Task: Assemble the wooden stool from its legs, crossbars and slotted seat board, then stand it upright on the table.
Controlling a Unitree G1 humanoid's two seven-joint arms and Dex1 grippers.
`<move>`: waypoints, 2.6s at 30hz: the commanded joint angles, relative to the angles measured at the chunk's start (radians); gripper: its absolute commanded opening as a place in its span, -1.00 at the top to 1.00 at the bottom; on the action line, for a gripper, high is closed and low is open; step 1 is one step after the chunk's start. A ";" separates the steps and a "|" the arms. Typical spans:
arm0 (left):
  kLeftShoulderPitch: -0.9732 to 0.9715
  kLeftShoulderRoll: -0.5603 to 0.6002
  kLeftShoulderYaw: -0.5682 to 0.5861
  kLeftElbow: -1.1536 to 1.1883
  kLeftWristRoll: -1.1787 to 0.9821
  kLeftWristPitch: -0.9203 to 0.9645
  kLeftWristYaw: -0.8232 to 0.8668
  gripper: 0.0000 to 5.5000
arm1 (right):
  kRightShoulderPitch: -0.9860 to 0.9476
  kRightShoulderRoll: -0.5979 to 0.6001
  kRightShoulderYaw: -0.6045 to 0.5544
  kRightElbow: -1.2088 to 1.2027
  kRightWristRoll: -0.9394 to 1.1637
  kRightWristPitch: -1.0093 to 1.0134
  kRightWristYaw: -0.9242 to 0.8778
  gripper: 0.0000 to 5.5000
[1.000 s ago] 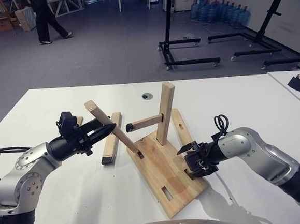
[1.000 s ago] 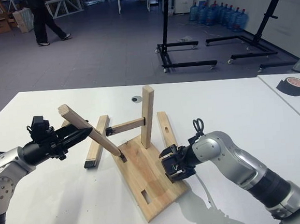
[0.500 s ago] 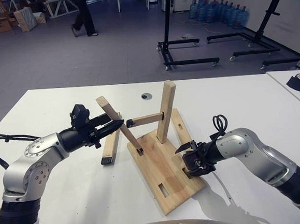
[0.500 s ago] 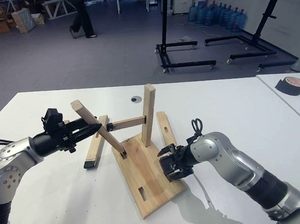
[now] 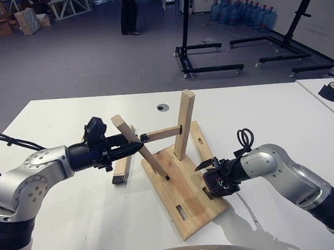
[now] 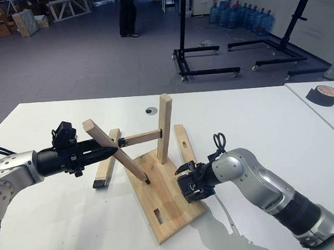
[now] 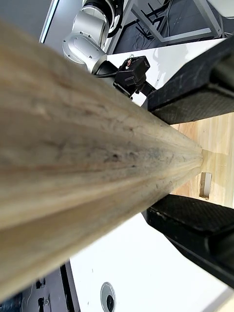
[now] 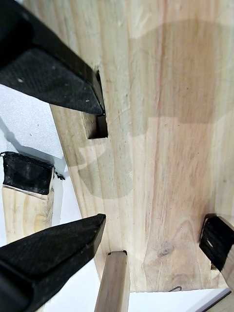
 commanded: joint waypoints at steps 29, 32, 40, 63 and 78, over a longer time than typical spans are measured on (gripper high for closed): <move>-0.163 0.155 -0.193 0.172 0.271 -0.034 -0.161 0.27 | 0.081 0.050 0.078 -0.003 -0.067 0.089 0.003 -0.35; -0.197 0.178 -0.207 0.166 0.290 -0.046 -0.189 0.27 | 0.092 0.047 0.078 -0.010 -0.069 0.094 0.001 -0.35; -0.210 0.105 -0.289 0.202 0.302 -0.037 -0.202 0.27 | 0.069 0.064 0.083 0.010 -0.072 0.079 -0.001 -0.35; -0.087 -0.080 -0.365 0.413 0.390 -0.171 -0.134 0.27 | 0.059 0.095 0.088 0.024 -0.087 0.050 0.000 -0.35; 0.028 -0.070 -0.347 0.444 0.384 -0.238 -0.122 0.27 | -0.035 0.203 -0.076 -0.016 0.039 0.106 -0.083 -0.35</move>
